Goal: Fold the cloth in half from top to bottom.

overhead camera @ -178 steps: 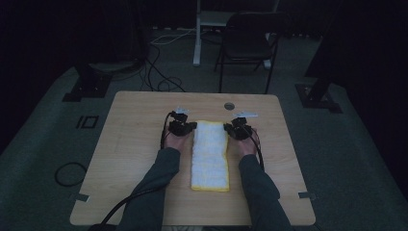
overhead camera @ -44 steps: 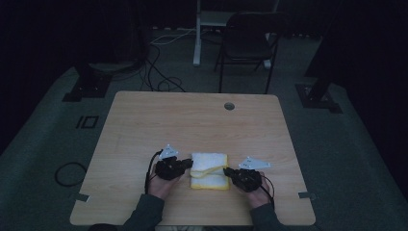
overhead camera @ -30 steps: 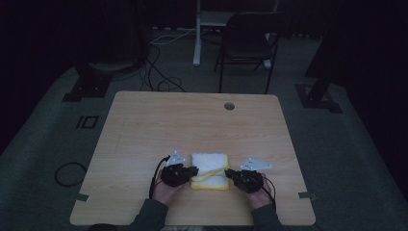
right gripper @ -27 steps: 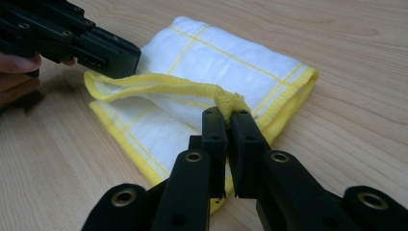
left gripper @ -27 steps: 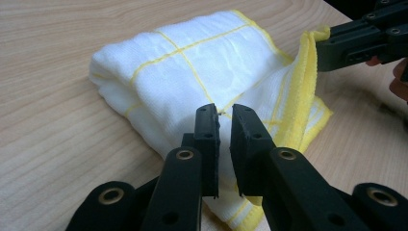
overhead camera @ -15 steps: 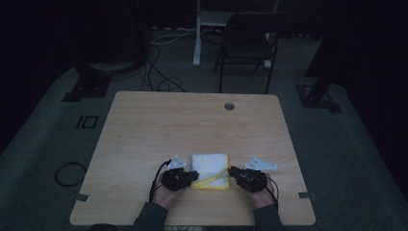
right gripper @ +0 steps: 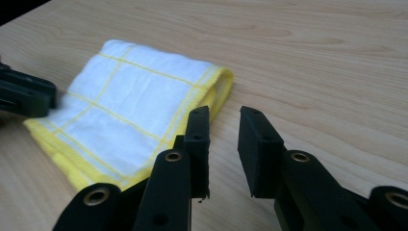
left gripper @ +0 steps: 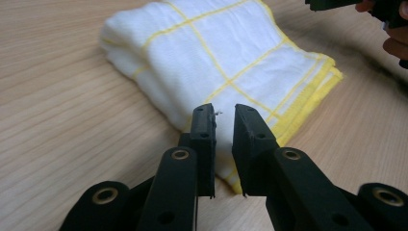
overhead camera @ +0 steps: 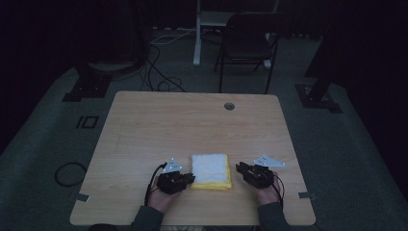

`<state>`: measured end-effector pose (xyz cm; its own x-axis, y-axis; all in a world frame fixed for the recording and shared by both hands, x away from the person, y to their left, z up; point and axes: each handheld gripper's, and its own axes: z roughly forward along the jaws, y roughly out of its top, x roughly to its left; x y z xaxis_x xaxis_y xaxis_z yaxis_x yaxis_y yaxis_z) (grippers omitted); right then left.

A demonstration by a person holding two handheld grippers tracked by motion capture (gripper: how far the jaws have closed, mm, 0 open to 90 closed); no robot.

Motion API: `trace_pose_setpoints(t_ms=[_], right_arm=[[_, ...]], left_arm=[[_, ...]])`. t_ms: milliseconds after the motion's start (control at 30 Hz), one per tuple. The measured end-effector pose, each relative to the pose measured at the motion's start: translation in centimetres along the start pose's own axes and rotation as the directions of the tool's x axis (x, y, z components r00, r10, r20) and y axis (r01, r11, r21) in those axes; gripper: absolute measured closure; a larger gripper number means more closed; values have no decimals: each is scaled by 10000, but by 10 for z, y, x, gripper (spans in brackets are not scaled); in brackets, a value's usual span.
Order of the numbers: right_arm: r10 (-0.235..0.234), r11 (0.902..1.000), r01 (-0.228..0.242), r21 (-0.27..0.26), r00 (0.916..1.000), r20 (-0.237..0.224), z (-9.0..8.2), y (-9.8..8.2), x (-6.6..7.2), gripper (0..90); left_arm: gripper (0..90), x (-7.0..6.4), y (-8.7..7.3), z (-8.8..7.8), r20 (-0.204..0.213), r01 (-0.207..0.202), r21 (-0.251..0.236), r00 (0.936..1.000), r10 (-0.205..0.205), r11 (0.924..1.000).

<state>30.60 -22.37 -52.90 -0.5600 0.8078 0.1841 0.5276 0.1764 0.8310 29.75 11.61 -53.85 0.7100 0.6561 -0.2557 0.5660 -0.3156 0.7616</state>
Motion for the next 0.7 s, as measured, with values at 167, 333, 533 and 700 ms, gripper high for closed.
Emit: trace_pose_setpoints(t_ms=[167, 333, 533, 700], right_arm=[[-117, 9999, 114, 108, 9993, 365, 2, 0, -6, 742], [-171, 9997, 162, 182, 9984, 537, 2, 0, -10, 736], [-262, 9991, 233, 343, 9959, 870, 3, 0, -14, 722], [-229, 9989, 180, 426, 9929, 1163, 2, -1, -19, 701]], left_arm=[[760, 8, 1, -7, -275, 146, -190, 9995, -151, 9997], [720, 16, 3, -15, -641, 187, -310, 9977, -206, 9993], [666, 27, 4, -24, -1002, 380, -486, 9941, -428, 9981], [623, 38, 5, -31, -1268, 697, -653, 9889, -776, 9954]])
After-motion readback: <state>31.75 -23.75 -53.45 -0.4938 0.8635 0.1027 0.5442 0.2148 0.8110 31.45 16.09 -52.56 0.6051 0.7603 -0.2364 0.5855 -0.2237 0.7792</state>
